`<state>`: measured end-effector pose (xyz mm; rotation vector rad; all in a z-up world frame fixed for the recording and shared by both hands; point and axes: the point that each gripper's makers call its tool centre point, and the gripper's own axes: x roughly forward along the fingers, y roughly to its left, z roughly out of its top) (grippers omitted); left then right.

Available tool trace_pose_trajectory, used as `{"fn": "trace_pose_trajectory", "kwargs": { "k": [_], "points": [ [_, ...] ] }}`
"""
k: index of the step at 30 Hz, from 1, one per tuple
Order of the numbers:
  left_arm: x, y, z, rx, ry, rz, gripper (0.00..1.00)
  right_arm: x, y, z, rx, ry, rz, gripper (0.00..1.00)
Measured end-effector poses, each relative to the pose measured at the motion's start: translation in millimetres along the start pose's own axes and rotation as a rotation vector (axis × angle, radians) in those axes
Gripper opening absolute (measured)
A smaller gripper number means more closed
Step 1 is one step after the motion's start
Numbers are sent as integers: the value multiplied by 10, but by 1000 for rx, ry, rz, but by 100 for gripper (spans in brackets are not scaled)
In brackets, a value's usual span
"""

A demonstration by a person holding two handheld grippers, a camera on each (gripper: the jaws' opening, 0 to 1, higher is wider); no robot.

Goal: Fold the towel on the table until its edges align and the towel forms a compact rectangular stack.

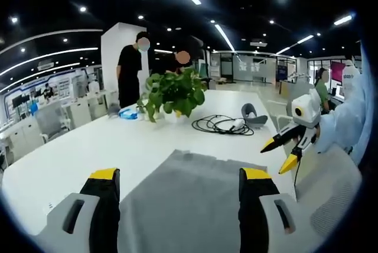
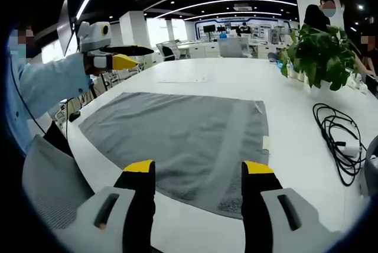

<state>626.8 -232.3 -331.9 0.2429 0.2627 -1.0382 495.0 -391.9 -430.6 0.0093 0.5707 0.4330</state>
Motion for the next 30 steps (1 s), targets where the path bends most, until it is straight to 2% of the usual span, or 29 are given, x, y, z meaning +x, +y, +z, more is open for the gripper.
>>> {"fn": "trace_pose_trajectory", "kwargs": {
  "k": [11,21,30],
  "points": [
    [335,121,-78,13,31,-20,84,49,3,-43,18,4,-4,58],
    [726,126,-102,29,51,-62,82,51,-43,-142,46,14,-23,57],
    [947,85,-63,28,53,-87,82,43,-112,-183,63,20,-43,57]
  ]
}}
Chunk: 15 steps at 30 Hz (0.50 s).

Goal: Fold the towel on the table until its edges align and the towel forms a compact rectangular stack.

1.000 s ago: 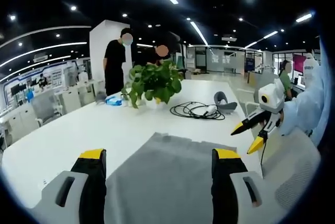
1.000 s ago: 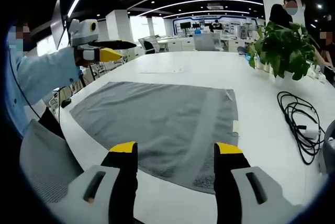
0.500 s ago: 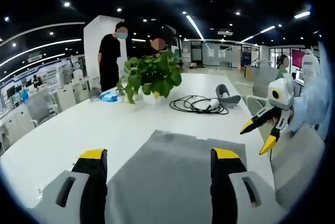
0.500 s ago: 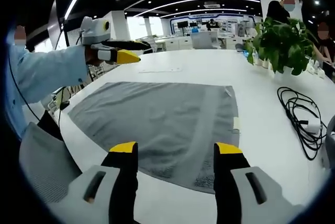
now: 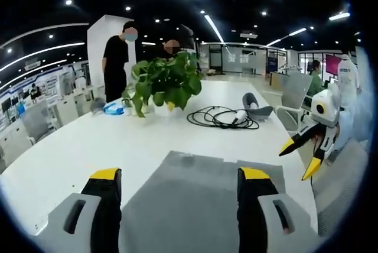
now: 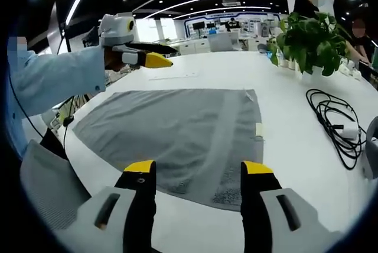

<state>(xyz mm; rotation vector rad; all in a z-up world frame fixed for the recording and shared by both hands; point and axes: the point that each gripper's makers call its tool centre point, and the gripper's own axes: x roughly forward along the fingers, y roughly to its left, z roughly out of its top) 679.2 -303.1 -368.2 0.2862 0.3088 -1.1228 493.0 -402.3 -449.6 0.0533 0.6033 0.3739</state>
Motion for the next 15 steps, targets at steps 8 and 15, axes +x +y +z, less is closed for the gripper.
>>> {"fn": "trace_pose_trajectory", "kwargs": {
  "k": [8,15],
  "points": [
    [244,20,4,-7,1,-14,82,17,-52,-21,8,7,-12,57],
    [507,-28,19,-10,9,-39,81,20,-88,-55,22,11,-22,56]
  ]
}}
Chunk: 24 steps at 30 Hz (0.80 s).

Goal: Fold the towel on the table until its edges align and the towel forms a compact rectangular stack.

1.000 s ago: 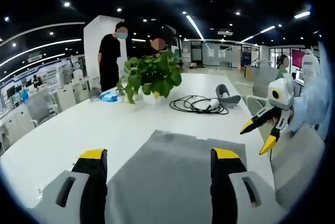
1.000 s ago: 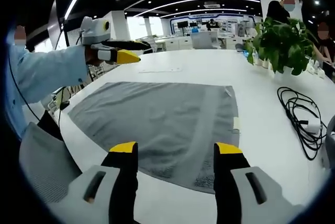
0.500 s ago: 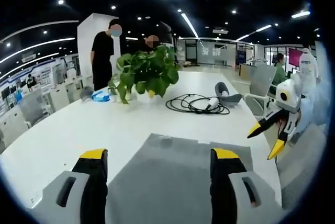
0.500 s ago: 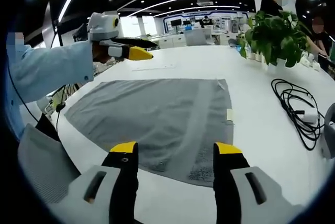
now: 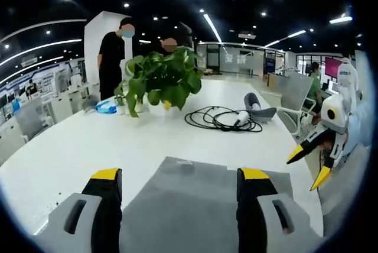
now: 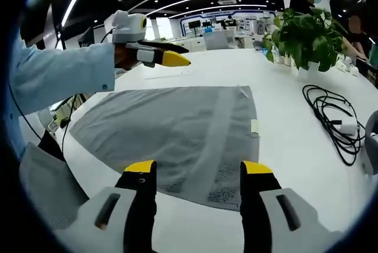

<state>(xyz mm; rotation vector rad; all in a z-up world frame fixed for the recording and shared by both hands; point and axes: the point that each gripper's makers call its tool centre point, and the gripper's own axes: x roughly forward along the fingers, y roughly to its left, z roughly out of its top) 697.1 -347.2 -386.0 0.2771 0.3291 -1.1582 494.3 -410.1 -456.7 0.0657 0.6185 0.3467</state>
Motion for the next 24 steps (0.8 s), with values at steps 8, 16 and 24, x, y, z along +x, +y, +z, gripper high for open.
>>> {"fn": "trace_pose_trajectory", "kwargs": {
  "k": [8,16,24],
  "points": [
    [204,14,23,5,1,-21,81,2,-70,-53,16,5,-10,56],
    [408,32,2,4,9,-31,81,28,-109,-83,39,6,-15,56],
    [657,0,15,-7,22,-51,80,43,-134,-77,53,2,-19,56]
  ]
}}
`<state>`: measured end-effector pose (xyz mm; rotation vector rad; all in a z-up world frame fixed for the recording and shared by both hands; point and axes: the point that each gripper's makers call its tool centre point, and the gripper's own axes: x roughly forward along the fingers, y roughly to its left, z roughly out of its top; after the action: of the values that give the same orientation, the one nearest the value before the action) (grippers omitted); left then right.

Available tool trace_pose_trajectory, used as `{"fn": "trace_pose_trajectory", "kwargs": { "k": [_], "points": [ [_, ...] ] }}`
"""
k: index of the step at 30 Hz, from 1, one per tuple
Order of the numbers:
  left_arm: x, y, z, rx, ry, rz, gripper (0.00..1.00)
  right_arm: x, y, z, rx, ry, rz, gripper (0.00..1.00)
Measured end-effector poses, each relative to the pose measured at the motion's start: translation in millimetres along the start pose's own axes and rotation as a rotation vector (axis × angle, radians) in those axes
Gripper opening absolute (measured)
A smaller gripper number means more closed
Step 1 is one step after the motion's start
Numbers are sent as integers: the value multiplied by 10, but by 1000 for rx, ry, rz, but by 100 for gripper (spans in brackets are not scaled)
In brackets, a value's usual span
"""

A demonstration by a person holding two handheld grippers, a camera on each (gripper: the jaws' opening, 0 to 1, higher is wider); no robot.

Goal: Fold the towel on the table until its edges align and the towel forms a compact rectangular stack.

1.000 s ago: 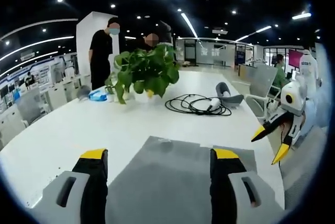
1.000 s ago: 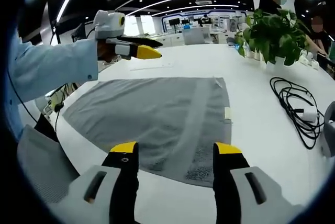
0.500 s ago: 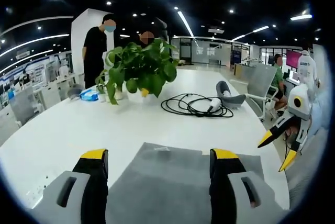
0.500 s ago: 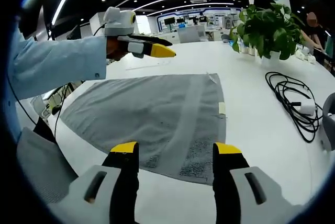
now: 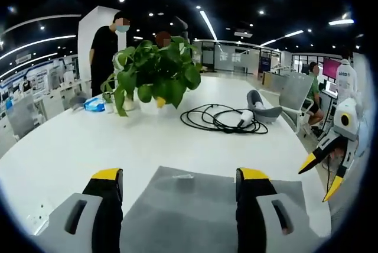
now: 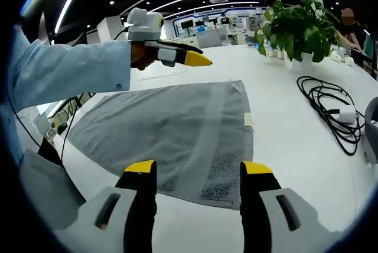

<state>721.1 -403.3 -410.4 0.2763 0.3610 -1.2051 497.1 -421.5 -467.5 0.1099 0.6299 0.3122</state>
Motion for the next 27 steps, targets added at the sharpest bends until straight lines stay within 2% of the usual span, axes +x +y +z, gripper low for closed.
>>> {"fn": "trace_pose_trajectory", "kwargs": {
  "k": [9,15,27],
  "points": [
    [293,-64,48,20,18,-34,79,-29,-132,-4,11,2,-12,56],
    [474,-68,-14,33,40,-51,79,-16,-126,-29,19,3,-15,56],
    [683,-52,-125,34,80,-61,76,48,-162,-78,33,9,-18,54]
  ]
}}
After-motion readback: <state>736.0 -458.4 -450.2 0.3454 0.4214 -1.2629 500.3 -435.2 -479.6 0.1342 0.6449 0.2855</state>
